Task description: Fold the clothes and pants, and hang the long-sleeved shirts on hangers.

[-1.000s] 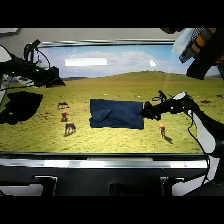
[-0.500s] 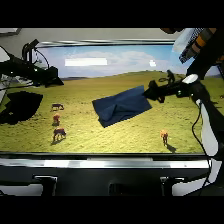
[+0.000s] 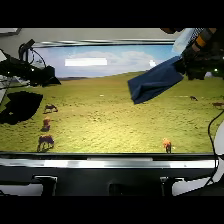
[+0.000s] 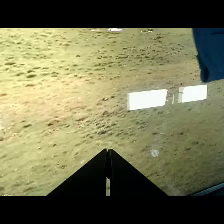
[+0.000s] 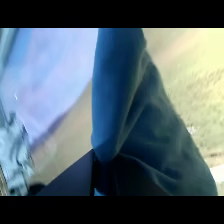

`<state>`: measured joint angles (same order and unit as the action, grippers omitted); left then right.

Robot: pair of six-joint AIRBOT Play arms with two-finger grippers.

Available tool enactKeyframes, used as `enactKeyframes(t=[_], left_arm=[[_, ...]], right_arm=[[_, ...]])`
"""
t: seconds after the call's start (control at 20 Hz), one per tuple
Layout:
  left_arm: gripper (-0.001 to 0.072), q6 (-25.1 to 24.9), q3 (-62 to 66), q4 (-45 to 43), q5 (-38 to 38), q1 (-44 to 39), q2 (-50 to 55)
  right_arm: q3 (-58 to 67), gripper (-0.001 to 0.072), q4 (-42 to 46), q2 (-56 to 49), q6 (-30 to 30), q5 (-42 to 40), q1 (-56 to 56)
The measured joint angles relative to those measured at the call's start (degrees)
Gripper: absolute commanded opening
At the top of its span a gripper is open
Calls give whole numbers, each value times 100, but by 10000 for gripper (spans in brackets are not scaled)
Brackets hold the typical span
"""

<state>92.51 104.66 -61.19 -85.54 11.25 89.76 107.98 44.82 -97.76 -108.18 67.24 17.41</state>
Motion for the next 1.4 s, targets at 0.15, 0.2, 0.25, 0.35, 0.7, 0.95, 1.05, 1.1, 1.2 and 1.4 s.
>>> enactKeyframes(t=[0.15, 0.2, 0.25, 0.35, 0.7, 0.95, 1.05, 1.1, 1.2, 1.4], left_arm=[[23, 0, -2, 0, -2, 55, 0], [23, 0, -2, 2, -4, 70, 0], [23, 0, 0, 4, -4, 83, 0], [23, 0, -2, 2, -28, 107, 0], [23, 0, -2, 4, -61, 125, 4], [23, 0, -2, 4, -66, 125, 4], [23, 0, 0, 4, -66, 125, 4], [23, 0, -2, 4, -66, 125, 4], [23, 0, 0, 4, -66, 125, 4], [23, 0, -2, 4, -66, 125, 4]], right_arm=[[315, 27, 72, 2, -437, -190, 483], [367, 27, 111, 2, -568, -232, 636], [407, 27, 203, 0, -719, -236, 798], [450, 28, 542, 2, -1086, -48, 1106], [398, 28, 2815, 63, -1593, 1788, 1797], [-345, 27, 3810, 393, -1464, 2363, 1873], [-1003, 28, 4107, 699, -1443, 2350, 1884], [-1423, 28, 4245, 898, -1445, 2264, 1886], [-2343, 28, 4459, 1344, -1567, 2004, 1888], [-4146, 29, 4913, 2264, -2184, 1528, 1891]])
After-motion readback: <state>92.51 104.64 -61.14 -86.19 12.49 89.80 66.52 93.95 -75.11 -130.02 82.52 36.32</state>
